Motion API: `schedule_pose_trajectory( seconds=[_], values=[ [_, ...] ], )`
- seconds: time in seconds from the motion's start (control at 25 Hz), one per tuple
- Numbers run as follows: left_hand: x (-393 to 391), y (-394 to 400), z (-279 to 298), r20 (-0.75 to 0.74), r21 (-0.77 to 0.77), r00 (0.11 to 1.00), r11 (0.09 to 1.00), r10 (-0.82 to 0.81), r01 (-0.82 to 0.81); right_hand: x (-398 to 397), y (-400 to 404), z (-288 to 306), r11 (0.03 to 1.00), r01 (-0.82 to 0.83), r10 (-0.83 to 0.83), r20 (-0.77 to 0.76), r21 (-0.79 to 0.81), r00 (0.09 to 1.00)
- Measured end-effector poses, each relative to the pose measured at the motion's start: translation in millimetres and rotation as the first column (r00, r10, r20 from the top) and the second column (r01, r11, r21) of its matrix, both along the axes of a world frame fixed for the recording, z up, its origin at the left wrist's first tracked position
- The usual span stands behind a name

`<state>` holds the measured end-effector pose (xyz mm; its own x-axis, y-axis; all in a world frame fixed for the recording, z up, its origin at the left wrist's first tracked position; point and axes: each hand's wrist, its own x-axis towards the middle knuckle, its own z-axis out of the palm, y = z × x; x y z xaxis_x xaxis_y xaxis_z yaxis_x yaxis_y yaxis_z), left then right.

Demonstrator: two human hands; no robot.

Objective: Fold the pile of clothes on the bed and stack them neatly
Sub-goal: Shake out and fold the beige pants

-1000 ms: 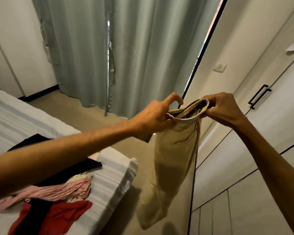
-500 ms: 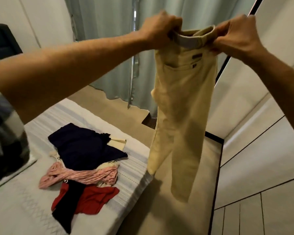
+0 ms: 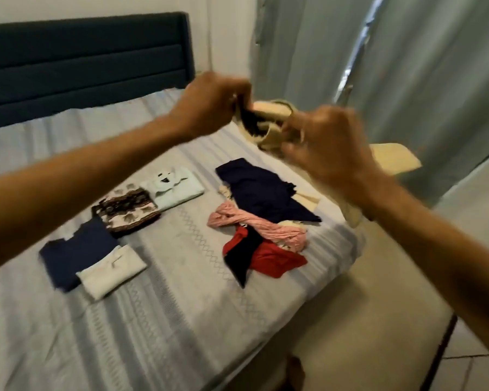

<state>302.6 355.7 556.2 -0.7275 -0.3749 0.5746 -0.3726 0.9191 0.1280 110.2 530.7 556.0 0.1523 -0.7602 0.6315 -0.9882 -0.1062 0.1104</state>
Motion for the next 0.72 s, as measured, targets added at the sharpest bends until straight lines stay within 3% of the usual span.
schedule_pose_trajectory(
  seconds=[0.08,0.16,0.2,0.24,0.28,0.36,0.4,0.44,0.52,0.6,0.68,0.72],
  values=[
    [131,7,-103,0.069,0.085,0.986,0.984,0.153,-0.159,120,-4,-107,0.990,-0.136,0.135,0.004,0.024,0.991],
    [257,32,-213,0.164,0.217,0.932,0.910,0.322,-0.353,234,-6,-220,0.960,-0.229,0.212,0.114,0.161,0.971],
    [316,50,-269,0.244,0.280,0.882,0.841,0.404,-0.463,291,-3,-280,0.922,-0.253,0.200,0.200,0.292,0.959],
    [372,72,-324,0.348,0.314,0.806,0.751,0.479,-0.582,346,6,-335,0.820,-0.327,0.184,0.324,0.470,0.928],
    [420,99,-371,0.472,0.325,0.705,0.639,0.529,-0.697,392,22,-378,0.640,-0.432,0.126,0.468,0.636,0.875],
    [500,162,-458,0.675,0.335,0.504,0.385,0.538,-0.860,471,66,-444,0.073,-0.579,0.018,0.580,0.812,0.815],
    [526,198,-491,0.733,0.351,0.466,0.312,0.495,-0.883,490,89,-465,-0.116,-0.600,-0.012,0.603,0.791,0.797],
    [539,230,-518,0.774,0.380,0.465,0.273,0.429,-0.884,492,105,-480,-0.203,-0.603,-0.023,0.612,0.771,0.790],
    [528,271,-551,0.810,0.428,0.496,0.263,0.313,-0.865,461,118,-506,-0.143,-0.597,0.001,0.603,0.789,0.798],
    [485,275,-567,0.762,0.501,0.575,0.293,0.298,-0.814,393,104,-534,-0.006,-0.523,-0.043,0.522,0.852,0.852],
    [424,256,-588,0.693,0.548,0.660,0.382,0.290,-0.744,304,71,-564,0.103,-0.457,-0.216,0.468,0.884,0.857],
    [389,240,-602,0.657,0.547,0.690,0.439,0.304,-0.713,255,49,-579,0.166,-0.461,-0.376,0.488,0.872,0.788]
  ],
)
